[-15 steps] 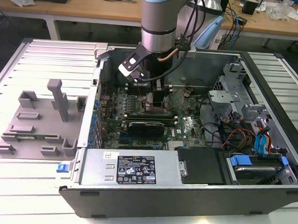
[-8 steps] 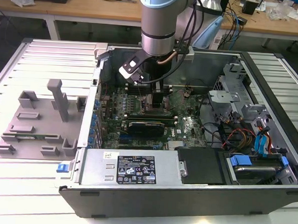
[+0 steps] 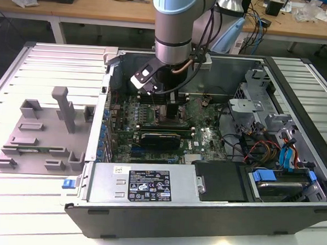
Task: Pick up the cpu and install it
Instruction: 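Place the cpu into insertion slot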
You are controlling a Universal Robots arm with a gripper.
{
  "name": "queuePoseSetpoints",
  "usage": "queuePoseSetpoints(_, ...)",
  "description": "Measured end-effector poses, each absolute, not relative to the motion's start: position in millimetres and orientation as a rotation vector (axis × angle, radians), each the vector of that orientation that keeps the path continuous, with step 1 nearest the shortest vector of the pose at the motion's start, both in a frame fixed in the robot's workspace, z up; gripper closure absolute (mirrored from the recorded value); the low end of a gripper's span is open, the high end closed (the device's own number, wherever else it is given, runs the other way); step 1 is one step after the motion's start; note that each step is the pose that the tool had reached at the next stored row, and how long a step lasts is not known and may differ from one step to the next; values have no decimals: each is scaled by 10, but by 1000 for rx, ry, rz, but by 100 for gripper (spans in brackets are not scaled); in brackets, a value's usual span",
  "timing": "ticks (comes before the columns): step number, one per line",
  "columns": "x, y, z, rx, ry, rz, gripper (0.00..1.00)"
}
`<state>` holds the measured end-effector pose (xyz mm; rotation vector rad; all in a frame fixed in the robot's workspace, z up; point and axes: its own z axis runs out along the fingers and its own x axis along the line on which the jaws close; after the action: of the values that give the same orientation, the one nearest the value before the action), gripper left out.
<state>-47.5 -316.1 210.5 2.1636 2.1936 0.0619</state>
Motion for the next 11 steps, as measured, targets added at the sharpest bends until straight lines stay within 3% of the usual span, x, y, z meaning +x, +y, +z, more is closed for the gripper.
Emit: queuePoseSetpoints(11,-449,-3128,1993,2171,2202,46,45)
